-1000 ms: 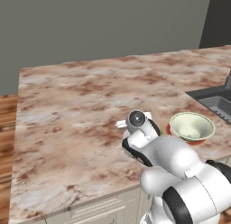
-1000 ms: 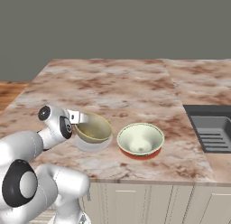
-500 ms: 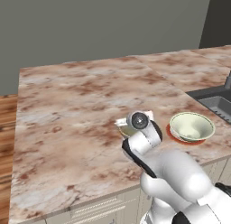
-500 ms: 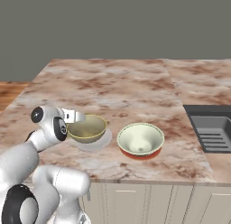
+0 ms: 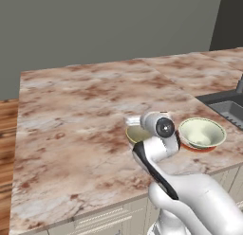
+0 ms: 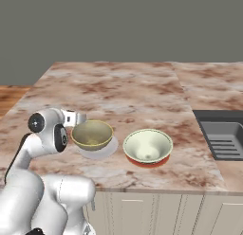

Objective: Move the bowls from the cabinet to the plates on the dining table.

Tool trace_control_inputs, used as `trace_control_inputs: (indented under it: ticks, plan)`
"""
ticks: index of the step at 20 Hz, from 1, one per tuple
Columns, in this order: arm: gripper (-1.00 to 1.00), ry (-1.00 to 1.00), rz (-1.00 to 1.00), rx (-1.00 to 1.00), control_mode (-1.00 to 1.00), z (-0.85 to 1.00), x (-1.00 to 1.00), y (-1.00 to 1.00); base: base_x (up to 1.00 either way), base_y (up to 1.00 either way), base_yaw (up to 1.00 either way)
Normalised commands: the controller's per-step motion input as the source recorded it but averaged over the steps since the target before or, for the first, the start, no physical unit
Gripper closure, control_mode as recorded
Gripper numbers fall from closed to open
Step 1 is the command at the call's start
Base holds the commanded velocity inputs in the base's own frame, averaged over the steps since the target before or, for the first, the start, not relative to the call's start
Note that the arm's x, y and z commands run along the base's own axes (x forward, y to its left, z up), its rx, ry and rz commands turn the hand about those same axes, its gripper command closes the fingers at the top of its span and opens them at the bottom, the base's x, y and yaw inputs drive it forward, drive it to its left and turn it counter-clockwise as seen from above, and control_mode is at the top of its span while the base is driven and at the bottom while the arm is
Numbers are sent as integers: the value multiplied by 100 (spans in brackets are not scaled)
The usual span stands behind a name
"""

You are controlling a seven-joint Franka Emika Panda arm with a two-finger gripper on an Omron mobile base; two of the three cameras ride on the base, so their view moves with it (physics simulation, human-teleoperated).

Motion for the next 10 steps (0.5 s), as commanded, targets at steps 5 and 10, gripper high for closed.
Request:
trace_control_inputs:
  ticks: [5, 10]
  plan:
    - [-100, -9, 11, 20, -100, 83, -37, 0, 0, 0, 0]
    - [-100, 0, 13, 7, -100, 93, -30, 0, 0, 0, 0]
